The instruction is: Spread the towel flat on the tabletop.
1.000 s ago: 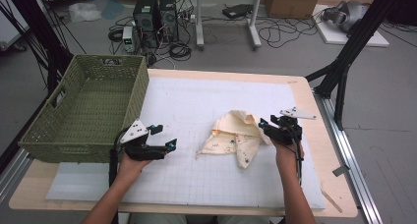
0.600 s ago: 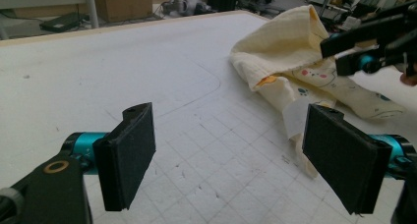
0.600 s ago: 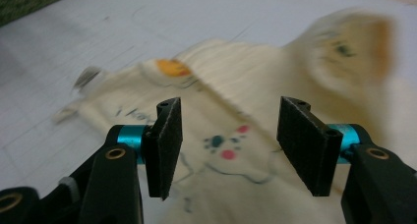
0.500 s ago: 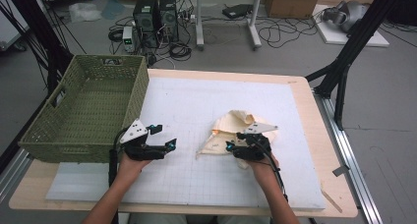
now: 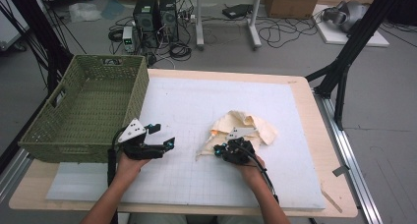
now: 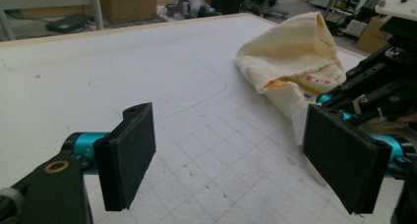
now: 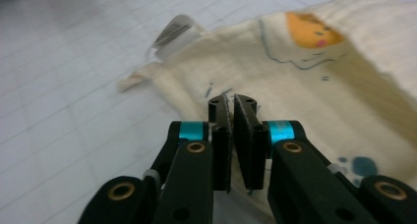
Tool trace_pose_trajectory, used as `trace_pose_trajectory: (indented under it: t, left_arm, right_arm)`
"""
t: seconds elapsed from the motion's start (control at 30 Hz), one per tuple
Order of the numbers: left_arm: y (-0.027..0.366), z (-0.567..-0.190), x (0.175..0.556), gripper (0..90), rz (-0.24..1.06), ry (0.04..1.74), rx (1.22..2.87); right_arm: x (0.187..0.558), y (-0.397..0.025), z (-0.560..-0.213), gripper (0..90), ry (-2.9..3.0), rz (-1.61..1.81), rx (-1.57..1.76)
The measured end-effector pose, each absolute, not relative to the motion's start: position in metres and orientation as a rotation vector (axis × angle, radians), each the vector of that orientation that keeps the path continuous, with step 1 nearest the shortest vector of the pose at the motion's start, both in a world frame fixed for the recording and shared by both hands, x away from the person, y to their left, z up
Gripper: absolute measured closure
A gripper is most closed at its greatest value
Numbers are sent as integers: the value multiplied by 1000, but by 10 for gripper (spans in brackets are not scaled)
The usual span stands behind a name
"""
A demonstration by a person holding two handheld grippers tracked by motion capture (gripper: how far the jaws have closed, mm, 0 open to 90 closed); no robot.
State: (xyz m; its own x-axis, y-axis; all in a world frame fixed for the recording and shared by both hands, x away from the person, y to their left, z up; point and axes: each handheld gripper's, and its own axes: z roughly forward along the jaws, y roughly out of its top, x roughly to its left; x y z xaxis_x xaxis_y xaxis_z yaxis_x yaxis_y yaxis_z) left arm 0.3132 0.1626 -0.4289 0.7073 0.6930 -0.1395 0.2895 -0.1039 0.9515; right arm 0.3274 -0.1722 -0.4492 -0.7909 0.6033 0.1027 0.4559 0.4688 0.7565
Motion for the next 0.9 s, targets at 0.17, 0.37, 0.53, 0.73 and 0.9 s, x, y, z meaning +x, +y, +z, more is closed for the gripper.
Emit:
trace_pose_trajectory:
  t: [0.17, 0.37, 0.53, 0.73, 0.9]
  left_arm:
    - [164, -429, 313, 207, 416, 803, 1690]
    - [164, -428, 313, 210, 422, 804, 1690]
    - [164, -428, 313, 210, 421, 807, 1692]
    - [163, -428, 313, 210, 420, 800, 1703]
    - [162, -429, 313, 212, 420, 801, 1707]
  right_arm:
    - [314, -167, -450, 877, 2619, 1289, 852]
    - [288, -156, -450, 877, 2721, 1332, 729]
    - [268, -152, -447, 791, 2773, 1350, 634]
    - [265, -184, -427, 614, 2601, 1455, 733]
    - [265, -231, -415, 550, 2375, 1282, 905]
